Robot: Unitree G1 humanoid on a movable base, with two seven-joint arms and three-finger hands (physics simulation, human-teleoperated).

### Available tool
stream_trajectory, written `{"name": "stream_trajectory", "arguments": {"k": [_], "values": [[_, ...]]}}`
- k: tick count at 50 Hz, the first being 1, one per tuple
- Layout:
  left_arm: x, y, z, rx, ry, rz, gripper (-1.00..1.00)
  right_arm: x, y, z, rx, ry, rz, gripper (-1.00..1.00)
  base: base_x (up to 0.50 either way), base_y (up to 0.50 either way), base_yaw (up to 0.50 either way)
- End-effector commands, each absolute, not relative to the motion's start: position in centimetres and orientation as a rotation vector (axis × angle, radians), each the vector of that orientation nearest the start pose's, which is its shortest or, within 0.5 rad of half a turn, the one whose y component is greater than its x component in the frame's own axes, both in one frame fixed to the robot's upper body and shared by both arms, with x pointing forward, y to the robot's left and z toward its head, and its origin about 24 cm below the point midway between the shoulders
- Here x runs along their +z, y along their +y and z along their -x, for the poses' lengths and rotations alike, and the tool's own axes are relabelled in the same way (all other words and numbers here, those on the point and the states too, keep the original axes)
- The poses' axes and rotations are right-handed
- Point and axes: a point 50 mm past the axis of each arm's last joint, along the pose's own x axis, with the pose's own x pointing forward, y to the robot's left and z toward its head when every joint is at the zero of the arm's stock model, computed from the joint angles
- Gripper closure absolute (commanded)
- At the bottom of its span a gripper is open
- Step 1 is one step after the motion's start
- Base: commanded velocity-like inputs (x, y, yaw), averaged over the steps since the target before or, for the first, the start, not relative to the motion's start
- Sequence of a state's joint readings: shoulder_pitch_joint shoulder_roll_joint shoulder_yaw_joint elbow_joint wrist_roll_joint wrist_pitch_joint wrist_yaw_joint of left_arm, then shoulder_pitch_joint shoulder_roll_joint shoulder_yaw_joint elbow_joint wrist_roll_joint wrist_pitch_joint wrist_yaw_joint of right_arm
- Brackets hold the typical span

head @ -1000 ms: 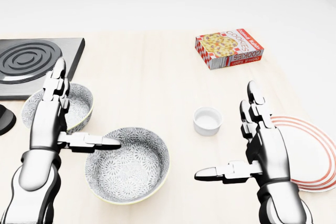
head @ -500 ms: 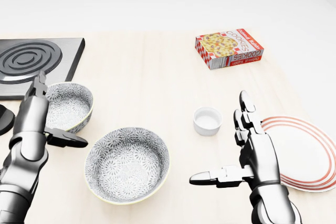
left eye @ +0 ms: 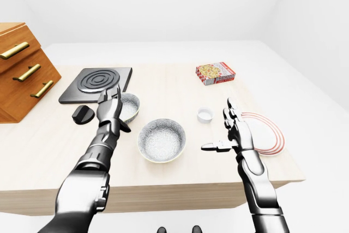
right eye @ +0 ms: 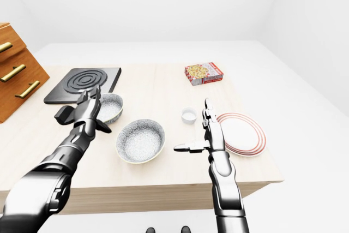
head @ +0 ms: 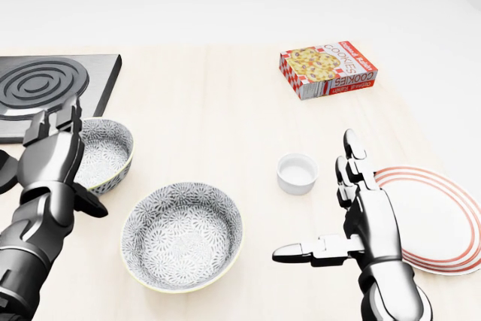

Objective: Pick the akita bowl from table center and place it on the plate.

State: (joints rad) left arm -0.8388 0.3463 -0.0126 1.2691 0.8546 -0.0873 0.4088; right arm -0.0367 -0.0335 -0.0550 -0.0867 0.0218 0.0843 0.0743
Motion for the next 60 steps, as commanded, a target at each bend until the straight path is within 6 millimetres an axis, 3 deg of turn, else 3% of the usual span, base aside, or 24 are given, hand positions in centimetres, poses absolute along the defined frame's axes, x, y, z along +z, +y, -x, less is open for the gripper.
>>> {"name": "stream_trajectory", "arguments": {"k": [1,28,38,40,42,44,45,60], "values": [[5.6,22.6,-37.3,0.173,0.158,-1.273,-1.00,6.5,-16.3,-26.3,0.028,-0.042,0.014,-1.00,0.00,0.00,0.00],[4.3,21.4,-37.2,0.014,0.260,-1.264,-1.00,6.0,-16.4,-26.0,0.032,-0.029,0.016,-1.00,0.00,0.00,0.00],[3.0,22.6,-36.4,0.043,0.449,-1.328,-1.00,5.7,-16.6,-25.7,0.033,-0.026,0.015,-1.00,0.00,0.00,0.00],[2.8,22.6,-36.3,0.030,0.454,-1.353,-0.78,5.7,-16.5,-25.8,0.034,-0.026,0.014,-1.00,0.00,0.00,0.00],[2.7,22.6,-36.3,0.026,0.457,-1.358,-0.36,5.7,-16.5,-25.9,0.033,-0.025,0.015,-1.00,0.00,0.00,0.00],[2.7,22.6,-36.3,0.024,0.455,-1.368,0.62,5.7,-16.5,-25.9,0.034,-0.026,0.014,-1.00,0.00,0.00,0.00],[3.5,22.0,-36.9,0.009,0.439,-1.361,1.00,5.8,-16.4,-25.9,0.035,-0.026,0.014,-1.00,0.00,0.00,0.00],[3.9,21.8,-37.2,0.003,0.430,-1.355,1.00,5.7,-16.5,-25.7,0.037,-0.026,0.014,-1.00,0.00,0.00,0.00]]}}
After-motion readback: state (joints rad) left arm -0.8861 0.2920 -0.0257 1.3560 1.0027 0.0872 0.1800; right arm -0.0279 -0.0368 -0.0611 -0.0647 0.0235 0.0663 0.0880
